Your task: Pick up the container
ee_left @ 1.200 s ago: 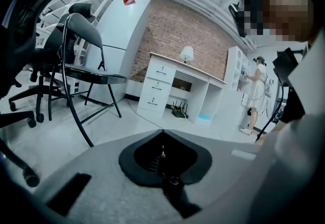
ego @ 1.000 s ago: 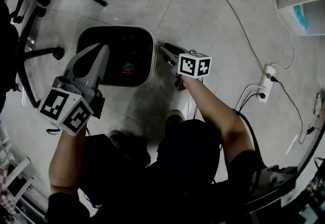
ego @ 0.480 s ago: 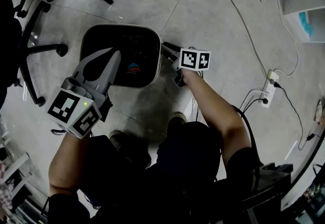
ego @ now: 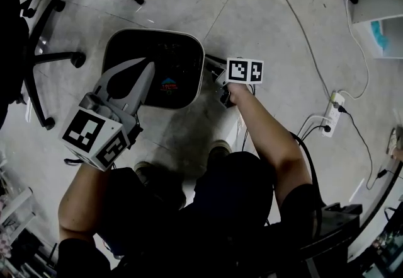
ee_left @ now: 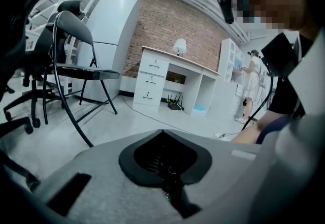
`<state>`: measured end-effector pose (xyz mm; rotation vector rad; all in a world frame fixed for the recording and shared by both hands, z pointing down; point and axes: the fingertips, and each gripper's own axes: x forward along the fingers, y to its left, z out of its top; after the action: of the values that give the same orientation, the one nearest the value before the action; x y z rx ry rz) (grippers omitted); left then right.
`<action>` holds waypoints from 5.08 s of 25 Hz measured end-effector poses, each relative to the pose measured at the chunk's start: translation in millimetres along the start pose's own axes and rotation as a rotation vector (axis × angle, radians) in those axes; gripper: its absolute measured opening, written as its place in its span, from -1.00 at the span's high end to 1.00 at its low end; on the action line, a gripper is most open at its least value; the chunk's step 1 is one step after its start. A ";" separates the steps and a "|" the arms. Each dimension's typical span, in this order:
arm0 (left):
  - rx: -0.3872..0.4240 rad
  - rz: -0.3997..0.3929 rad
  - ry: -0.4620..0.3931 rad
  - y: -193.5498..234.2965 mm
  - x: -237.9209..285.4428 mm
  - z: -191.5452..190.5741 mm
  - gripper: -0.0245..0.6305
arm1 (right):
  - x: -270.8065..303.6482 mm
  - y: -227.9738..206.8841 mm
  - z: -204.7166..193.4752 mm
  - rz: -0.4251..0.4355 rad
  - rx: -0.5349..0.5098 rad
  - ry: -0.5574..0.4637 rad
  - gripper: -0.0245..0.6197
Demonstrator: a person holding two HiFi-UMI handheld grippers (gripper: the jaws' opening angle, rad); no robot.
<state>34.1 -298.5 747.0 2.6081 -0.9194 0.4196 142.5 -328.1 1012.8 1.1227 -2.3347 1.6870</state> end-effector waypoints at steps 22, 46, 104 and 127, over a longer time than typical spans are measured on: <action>-0.039 -0.064 -0.024 -15.4 3.7 4.7 0.90 | -68.1 46.6 35.1 -0.027 -0.094 0.027 0.73; -0.060 -0.128 -0.030 -40.5 10.1 3.3 0.90 | -111.6 149.6 85.4 0.328 -0.085 -0.131 0.74; -0.264 -0.003 0.077 55.7 -19.8 8.4 0.41 | -14.9 305.4 105.4 0.452 -0.376 -0.104 0.87; -0.059 0.017 0.196 45.7 -35.4 3.6 0.69 | -54.6 297.6 117.1 0.372 -0.512 -0.182 0.87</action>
<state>-21.2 -314.1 740.2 2.4551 -0.8744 0.6307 53.3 -356.2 702.1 0.8055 -2.9907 0.9711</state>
